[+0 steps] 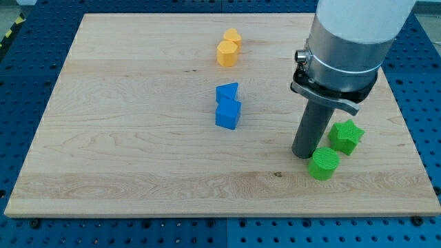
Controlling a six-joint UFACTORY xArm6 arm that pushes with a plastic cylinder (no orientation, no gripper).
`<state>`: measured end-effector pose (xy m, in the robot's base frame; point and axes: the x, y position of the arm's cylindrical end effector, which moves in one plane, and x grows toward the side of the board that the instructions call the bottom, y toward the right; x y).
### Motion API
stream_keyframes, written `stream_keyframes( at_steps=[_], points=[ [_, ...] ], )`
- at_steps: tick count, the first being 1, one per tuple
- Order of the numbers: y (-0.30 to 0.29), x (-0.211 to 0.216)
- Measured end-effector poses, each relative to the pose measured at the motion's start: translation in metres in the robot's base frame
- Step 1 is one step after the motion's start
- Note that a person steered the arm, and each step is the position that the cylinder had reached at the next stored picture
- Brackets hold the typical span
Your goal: Move the green circle to the bottom right of the board
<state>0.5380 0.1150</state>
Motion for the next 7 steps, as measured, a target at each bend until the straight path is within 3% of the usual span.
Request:
stream_keyframes(
  at_steps=[3,7],
  points=[
    [-0.011,0.017],
    [0.062,0.040]
  ],
)
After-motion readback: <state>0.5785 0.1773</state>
